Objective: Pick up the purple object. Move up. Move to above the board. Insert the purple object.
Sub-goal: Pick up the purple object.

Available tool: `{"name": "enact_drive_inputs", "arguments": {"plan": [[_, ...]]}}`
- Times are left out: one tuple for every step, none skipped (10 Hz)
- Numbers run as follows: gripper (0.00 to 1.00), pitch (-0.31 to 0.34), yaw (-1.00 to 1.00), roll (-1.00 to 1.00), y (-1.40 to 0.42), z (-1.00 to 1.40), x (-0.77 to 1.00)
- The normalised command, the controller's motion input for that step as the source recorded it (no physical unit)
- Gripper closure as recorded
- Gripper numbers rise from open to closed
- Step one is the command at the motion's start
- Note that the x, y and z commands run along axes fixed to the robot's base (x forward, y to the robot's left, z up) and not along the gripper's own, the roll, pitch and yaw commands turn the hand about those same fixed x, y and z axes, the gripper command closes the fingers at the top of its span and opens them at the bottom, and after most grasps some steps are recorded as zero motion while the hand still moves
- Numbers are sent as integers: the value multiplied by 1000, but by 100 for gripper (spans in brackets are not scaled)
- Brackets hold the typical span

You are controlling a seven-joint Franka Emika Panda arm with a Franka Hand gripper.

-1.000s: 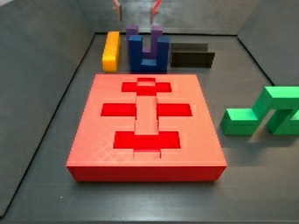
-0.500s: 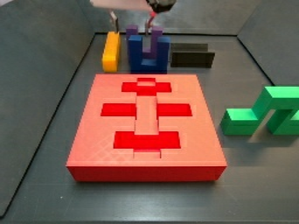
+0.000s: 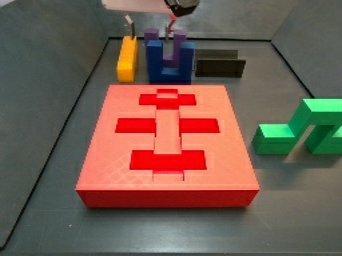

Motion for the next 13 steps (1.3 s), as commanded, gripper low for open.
{"name": "enact_drive_inputs", "arguments": {"plan": [[0, -129, 0, -91, 163, 240, -303], [0, -63, 0, -99, 197, 80, -57], [100, 0, 0, 0, 0, 0, 0], [100, 0, 0, 0, 0, 0, 0], [100, 0, 0, 0, 0, 0, 0], [100, 0, 0, 0, 0, 0, 0], [100, 0, 0, 0, 0, 0, 0], [100, 0, 0, 0, 0, 0, 0], [100, 0, 0, 0, 0, 0, 0], [100, 0, 0, 0, 0, 0, 0], [100, 0, 0, 0, 0, 0, 0], [100, 0, 0, 0, 0, 0, 0], [100, 0, 0, 0, 0, 0, 0]]}}
